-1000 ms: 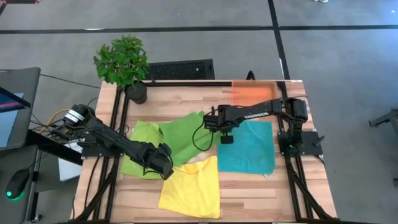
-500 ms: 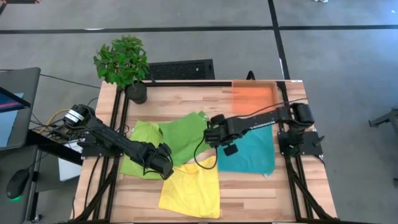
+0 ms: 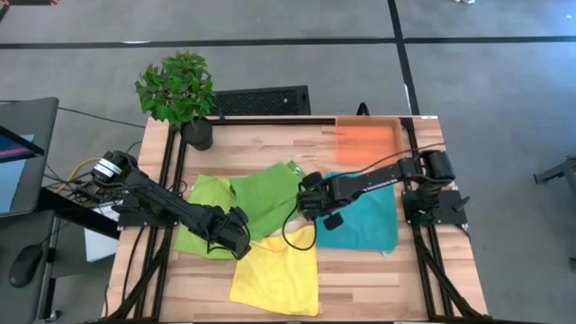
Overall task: Fold microfiber towels
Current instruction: Fold the green microfiber towel
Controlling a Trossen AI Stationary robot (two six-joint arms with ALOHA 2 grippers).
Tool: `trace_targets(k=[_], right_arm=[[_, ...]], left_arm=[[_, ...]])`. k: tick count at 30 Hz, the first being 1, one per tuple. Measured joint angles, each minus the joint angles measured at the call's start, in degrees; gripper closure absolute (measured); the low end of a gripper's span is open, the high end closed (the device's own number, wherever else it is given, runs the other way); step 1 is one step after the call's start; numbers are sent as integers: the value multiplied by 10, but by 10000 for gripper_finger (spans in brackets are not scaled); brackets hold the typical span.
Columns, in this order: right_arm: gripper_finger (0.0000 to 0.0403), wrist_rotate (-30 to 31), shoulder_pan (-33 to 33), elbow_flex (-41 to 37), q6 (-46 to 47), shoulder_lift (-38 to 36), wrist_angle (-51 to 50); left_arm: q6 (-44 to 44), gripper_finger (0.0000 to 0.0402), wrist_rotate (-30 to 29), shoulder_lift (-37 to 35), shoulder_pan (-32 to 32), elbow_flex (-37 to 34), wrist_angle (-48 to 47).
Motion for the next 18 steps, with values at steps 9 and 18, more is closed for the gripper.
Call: trace_targets(k=[9,18], right_arm=[[278,-62,-19,-1,-1,0,0],[278,-58,-19,-39,-4,0,31]], left_arm=[[0,401,0,0,0,0,0],[9,401,-3,0,0,0,0]])
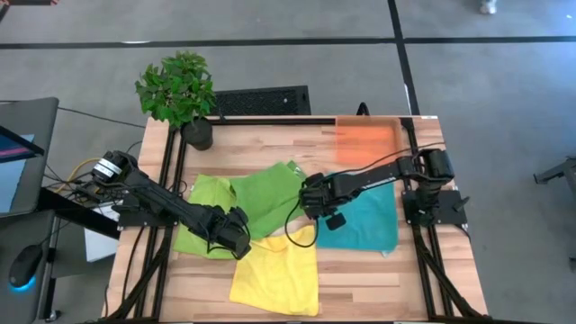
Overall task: Fold microfiber towels
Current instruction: Fold the green microfiber towel
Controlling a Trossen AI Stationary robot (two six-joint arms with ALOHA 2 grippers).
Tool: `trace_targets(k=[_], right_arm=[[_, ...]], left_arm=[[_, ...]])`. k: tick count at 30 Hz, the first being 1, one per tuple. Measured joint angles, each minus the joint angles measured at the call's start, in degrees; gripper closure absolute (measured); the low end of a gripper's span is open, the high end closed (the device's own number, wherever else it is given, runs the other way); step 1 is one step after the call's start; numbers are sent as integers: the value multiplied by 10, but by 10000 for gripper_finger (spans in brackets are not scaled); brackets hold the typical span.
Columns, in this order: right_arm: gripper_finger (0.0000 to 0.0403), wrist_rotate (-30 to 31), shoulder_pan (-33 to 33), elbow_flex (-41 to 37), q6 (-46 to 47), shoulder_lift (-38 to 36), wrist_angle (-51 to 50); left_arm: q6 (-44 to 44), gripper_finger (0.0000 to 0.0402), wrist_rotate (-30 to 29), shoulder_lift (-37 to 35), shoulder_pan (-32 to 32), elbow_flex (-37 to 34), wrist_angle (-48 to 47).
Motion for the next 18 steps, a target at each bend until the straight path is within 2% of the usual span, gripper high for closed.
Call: trace_targets(k=[2,7,14,18], right_arm=[[278,7,0,-5,0,0,8],[278,73,0,-11,0,0,26],[281,77,-2,-11,1,0,26],[306,77,-2,-11,15,0,26]], left_arm=[[0,401,-1,0,0,0,0],[0,401,-1,0,0,0,0],[0,401,-1,0,0,0,0],[0,401,0,0,0,0,0]])
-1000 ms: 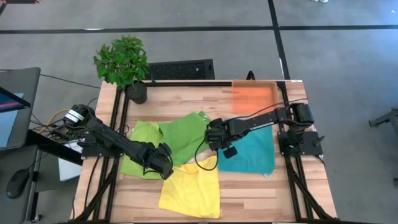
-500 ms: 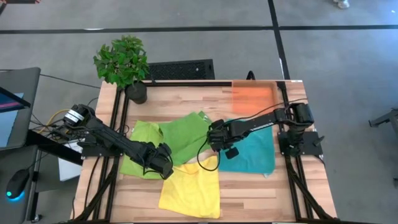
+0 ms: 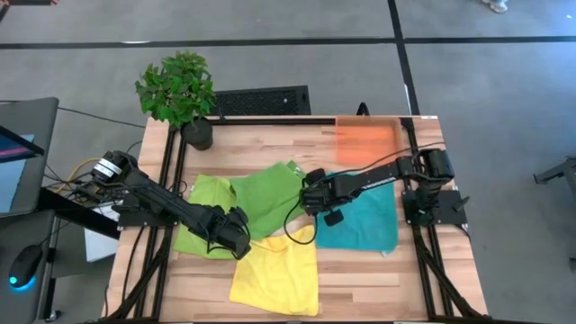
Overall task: Fold microfiber towels
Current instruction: Fold the green microfiber towel
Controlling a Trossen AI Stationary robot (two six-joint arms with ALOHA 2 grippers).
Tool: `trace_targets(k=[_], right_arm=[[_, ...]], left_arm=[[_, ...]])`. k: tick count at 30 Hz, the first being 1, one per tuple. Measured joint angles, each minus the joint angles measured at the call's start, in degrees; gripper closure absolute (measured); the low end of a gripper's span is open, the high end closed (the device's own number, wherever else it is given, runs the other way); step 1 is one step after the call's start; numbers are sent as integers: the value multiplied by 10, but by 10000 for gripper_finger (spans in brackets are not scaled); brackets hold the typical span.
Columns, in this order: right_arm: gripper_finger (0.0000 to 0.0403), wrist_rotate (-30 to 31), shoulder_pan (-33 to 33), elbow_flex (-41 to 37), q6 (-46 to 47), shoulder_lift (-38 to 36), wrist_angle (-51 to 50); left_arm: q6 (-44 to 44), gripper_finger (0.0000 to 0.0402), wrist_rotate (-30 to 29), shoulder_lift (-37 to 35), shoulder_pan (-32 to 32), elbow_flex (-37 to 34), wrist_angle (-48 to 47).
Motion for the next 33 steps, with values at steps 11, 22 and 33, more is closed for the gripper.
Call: trace_targets(k=[11,22,33], right_arm=[[392,-17,3,0,12,0,-1],[399,-14,5,51,32,0,-86],[397,33,0,116,9,0,-144]], left_arm=[[0,401,0,0,0,0,0],[9,401,-2,0,-9,0,41],[-47,401,36,0,-33,0,52]])
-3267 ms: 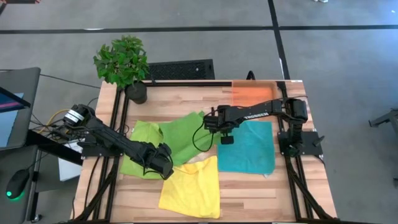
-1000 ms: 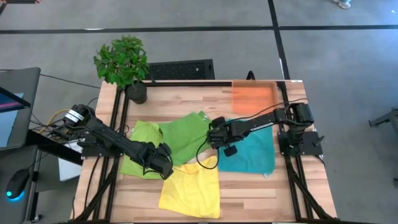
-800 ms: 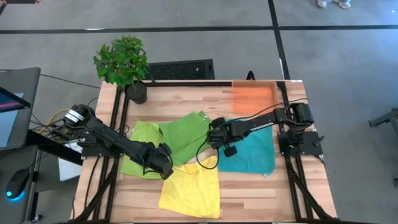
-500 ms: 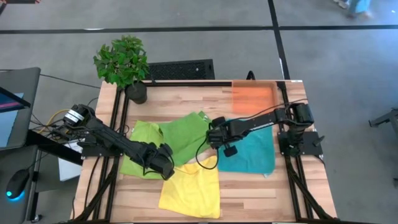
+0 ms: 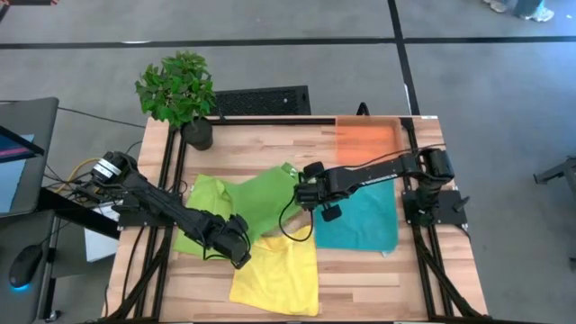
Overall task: Fold microfiber towels
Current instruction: Fold the green microfiber towel
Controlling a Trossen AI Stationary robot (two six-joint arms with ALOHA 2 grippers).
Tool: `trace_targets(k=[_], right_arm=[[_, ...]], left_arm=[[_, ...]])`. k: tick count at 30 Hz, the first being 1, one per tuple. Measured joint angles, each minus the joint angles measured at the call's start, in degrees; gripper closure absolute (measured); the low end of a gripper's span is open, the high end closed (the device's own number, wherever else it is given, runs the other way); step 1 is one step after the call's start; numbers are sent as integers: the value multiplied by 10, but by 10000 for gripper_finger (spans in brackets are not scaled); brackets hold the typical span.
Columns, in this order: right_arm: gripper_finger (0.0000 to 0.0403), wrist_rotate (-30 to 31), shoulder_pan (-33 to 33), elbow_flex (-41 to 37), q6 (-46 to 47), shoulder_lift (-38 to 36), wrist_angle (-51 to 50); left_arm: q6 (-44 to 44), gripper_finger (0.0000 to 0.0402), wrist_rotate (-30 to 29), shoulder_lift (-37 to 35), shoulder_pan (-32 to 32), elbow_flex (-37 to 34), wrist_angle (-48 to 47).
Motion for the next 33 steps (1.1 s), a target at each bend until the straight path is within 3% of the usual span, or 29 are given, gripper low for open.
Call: trace_targets(k=[16,33], right_arm=[[398,-3,-66,33,-114,0,161],[398,-40,-116,18,-145,0,286]], left_arm=[[-98,401,-95,0,0,0,-15],[-308,401,-206,0,1,0,-124]])
